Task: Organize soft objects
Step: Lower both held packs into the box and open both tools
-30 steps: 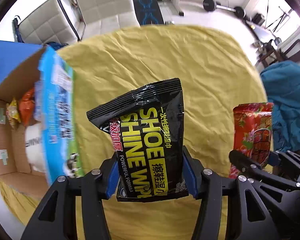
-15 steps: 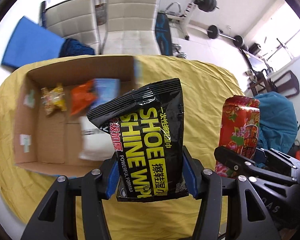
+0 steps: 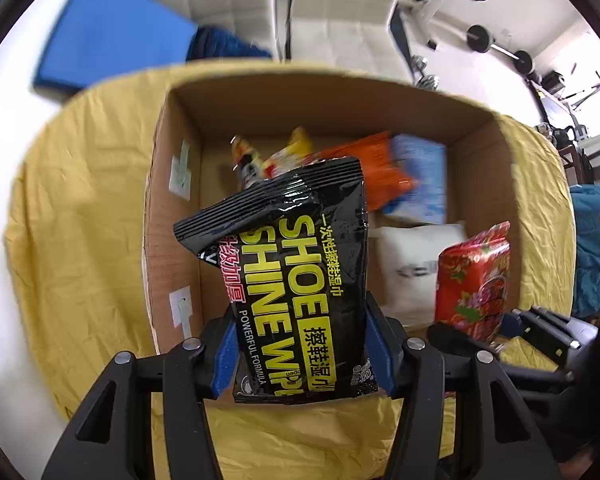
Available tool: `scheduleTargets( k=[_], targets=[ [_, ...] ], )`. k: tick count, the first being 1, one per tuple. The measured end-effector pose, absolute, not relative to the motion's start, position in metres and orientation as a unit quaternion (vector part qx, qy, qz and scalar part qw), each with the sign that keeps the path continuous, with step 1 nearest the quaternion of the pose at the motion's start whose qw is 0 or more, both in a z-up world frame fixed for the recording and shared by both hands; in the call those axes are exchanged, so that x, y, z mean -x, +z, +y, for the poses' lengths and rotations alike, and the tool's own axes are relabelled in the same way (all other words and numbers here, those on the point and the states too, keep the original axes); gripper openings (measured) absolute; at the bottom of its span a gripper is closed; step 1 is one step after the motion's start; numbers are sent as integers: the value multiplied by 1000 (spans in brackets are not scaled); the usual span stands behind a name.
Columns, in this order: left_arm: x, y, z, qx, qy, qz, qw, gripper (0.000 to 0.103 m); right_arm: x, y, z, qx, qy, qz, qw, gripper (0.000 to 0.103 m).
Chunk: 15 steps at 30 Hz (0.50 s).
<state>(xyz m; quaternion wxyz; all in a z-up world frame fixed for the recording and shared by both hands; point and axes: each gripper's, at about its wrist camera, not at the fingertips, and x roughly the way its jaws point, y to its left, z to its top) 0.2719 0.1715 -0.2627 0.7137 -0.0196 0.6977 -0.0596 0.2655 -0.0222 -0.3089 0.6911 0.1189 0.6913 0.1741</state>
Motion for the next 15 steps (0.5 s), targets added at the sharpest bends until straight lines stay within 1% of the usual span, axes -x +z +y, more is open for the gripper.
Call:
scheduleTargets(
  k=[7, 15],
  targets=[
    [-294, -332, 191, 52, -83, 765, 636, 52, -279, -362, 13, -128, 179, 719, 659, 49],
    [-299, -364, 181, 49, -92, 791, 603, 53, -283, -396, 25, -129, 180, 737, 639, 50]
  ],
)
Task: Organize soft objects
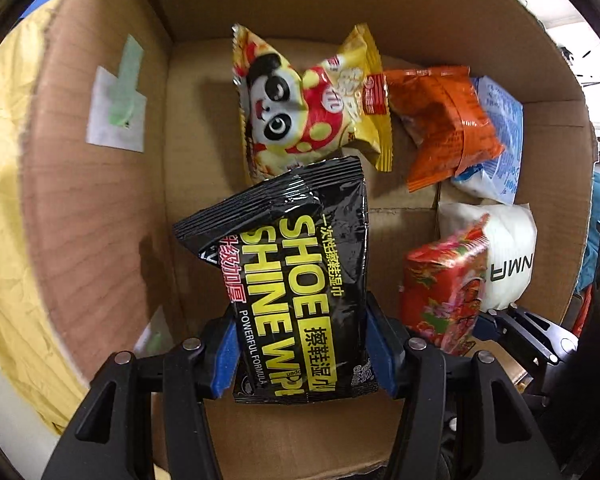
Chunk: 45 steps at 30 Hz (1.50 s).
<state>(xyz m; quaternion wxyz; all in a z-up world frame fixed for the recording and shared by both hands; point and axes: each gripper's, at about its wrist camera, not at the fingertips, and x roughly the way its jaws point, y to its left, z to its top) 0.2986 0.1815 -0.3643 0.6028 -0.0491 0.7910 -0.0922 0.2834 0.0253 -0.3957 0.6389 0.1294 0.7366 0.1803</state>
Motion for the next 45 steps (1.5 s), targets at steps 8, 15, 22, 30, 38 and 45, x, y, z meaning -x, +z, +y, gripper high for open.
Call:
scheduleTargets(
  k=[8, 15, 22, 30, 38, 45],
  targets=[
    [-299, -381, 172, 39, -88, 803, 588, 53, -287, -410, 42, -103, 168, 745, 637, 51],
    [-290, -388, 164, 40, -83, 803, 588, 53, -282, -415, 55, -79, 154, 746, 643, 55],
    [-268, -382, 169, 55, -77, 789, 608, 53, -273, -406, 56, -56, 132, 741, 655, 55],
    [-246, -349, 162, 48, -62, 748, 659, 53, -266, -383, 50, -31, 112, 729, 674, 55],
    [-236, -316, 156, 39, -42, 710, 702, 54, -259, -364, 44, -3, 85, 709, 700, 65],
    [-234, -289, 184, 48, -13, 683, 729, 79, -256, -348, 27, 4, 43, 700, 713, 96]
  ],
)
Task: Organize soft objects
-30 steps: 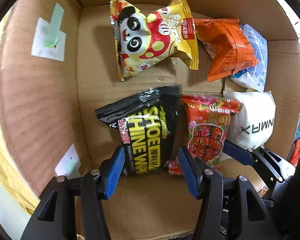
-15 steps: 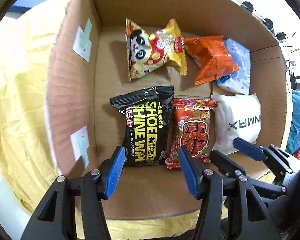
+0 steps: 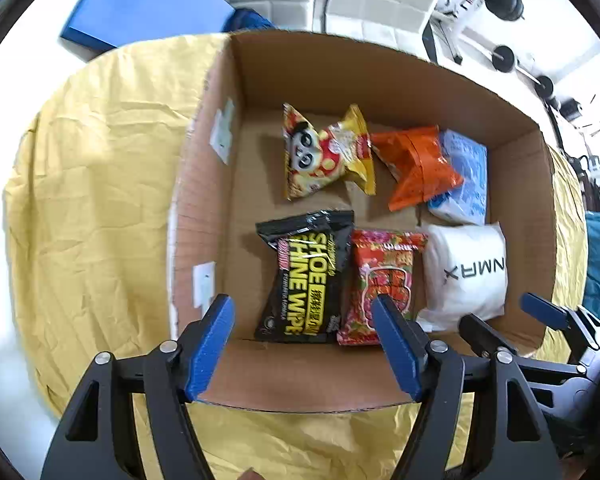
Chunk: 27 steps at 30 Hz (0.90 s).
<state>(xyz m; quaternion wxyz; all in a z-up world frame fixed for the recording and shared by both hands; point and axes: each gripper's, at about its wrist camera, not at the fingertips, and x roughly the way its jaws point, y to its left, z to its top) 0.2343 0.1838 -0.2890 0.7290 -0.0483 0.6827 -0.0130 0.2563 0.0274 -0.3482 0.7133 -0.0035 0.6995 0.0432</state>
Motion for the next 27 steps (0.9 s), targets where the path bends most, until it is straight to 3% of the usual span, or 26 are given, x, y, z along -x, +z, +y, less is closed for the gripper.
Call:
scheduleTargets(
  k=[1, 2, 10, 27],
  targets=[
    [-233, -288, 184, 47, -9, 680, 732, 90, -257, -348, 26, 4, 40, 698, 715, 98],
    [-239, -288, 191, 49, -9, 678, 733, 95, -256, -347, 24, 3, 36, 695, 718, 101],
    [-225, -259, 181, 27, -5, 649, 760, 95, -244, -303, -1, 11, 20, 669, 743, 103],
    [-136, -88, 152, 25, -20, 549, 835, 95, -137, -122, -50, -25, 42, 588, 807, 103]
  ],
)
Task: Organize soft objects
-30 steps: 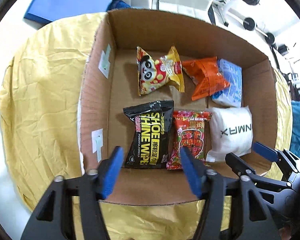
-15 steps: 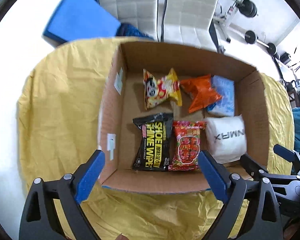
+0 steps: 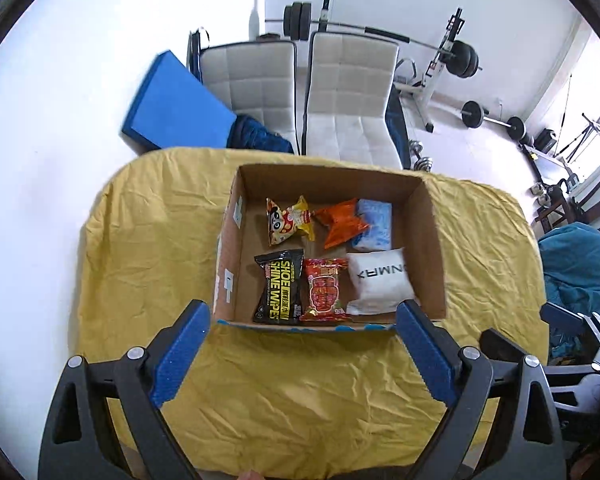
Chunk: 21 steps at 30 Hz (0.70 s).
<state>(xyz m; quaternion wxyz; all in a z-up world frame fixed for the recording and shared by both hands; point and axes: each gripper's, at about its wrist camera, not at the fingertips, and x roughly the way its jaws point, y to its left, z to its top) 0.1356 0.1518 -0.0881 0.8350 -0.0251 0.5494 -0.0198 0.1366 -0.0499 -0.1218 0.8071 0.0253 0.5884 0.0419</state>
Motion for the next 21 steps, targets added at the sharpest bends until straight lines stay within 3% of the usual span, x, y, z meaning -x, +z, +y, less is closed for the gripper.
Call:
scheduleTargets(
  k=[11, 21],
  targets=[
    [-85, -22, 146, 31, -15, 518, 855, 95, -71, -32, -65, -25, 58, 541, 839, 103],
    [-59, 3, 138, 27, -17, 502, 864, 95, -54, -4, -66, -18, 63, 528, 847, 103]
  ],
)
